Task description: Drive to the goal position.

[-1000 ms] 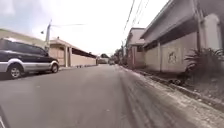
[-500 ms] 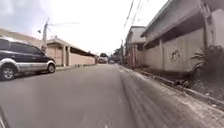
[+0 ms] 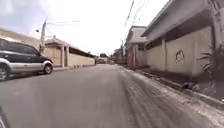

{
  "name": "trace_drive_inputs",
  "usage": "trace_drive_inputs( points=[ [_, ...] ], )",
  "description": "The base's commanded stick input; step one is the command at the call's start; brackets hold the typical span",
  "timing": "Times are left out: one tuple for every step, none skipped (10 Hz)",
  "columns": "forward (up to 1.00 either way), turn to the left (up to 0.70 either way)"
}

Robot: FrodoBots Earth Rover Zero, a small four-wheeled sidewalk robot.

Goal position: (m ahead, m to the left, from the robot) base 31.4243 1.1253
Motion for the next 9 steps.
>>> trace_drive_inputs(
  points=[
    [0.70, 0.01],
    [0.70, 0.01],
    [0.70, 0.01],
    [0.70, 0.01],
    [0.70, 0.01],
    [0.70, 0.01],
    [0.70, 0.01],
    [0.70, 0.01],
    [0.70, 0.01]
  ],
)
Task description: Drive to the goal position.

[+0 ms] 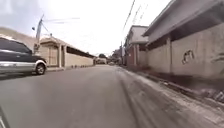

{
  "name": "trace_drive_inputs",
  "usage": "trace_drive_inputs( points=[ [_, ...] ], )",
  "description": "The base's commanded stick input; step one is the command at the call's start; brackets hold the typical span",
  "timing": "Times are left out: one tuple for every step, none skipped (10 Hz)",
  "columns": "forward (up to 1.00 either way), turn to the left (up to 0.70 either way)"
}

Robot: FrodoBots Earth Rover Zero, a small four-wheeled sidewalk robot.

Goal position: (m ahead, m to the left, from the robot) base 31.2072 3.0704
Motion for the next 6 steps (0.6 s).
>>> trace_drive_inputs(
  points=[
    [0.70, 0.01],
    [0.70, 0.01],
    [0.70, 0.01],
    [0.70, 0.01],
    [0.70, 0.01],
    [0.70, 0.01]
  ],
)
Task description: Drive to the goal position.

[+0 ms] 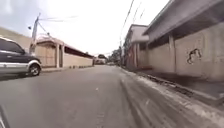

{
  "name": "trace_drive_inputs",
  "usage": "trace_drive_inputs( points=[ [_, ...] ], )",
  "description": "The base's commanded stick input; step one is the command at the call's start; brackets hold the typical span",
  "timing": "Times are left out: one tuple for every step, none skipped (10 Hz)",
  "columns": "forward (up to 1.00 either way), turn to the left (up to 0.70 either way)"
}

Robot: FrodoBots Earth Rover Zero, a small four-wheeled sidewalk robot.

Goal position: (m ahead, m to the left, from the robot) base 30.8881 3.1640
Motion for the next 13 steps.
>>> trace_drive_inputs(
  points=[
    [0.70, 0.01],
    [0.70, 0.01],
    [0.70, 0.01],
    [0.70, 0.01],
    [0.70, 0.01],
    [0.70, 0.01],
    [0.70, 0.01],
    [0.70, 0.01],
    [0.70, 0.01],
    [0.70, 0.01],
    [0.70, 0.01],
    [0.70, 0.01],
    [0.70, 0.01]
  ],
)
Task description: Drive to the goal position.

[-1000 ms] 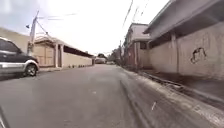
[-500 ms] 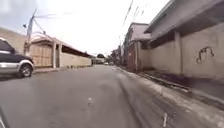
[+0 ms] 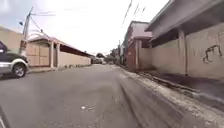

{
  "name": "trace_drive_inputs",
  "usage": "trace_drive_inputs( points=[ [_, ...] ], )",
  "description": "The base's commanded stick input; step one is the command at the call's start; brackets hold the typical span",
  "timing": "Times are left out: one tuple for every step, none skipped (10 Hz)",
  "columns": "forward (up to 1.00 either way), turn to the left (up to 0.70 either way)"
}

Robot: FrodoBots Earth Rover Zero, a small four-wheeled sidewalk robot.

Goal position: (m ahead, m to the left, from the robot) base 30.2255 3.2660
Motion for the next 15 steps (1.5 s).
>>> trace_drive_inputs(
  points=[
    [0.70, 0.01],
    [0.70, 0.01],
    [0.70, 0.01],
    [0.70, 0.01],
    [0.70, 0.01],
    [0.70, 0.01],
    [0.70, 0.01],
    [0.70, 0.01],
    [0.70, 0.01],
    [0.70, 0.01],
    [0.70, 0.01],
    [0.70, 0.01],
    [0.70, 0.01],
    [0.70, 0.01],
    [0.70, 0.02]
  ],
)
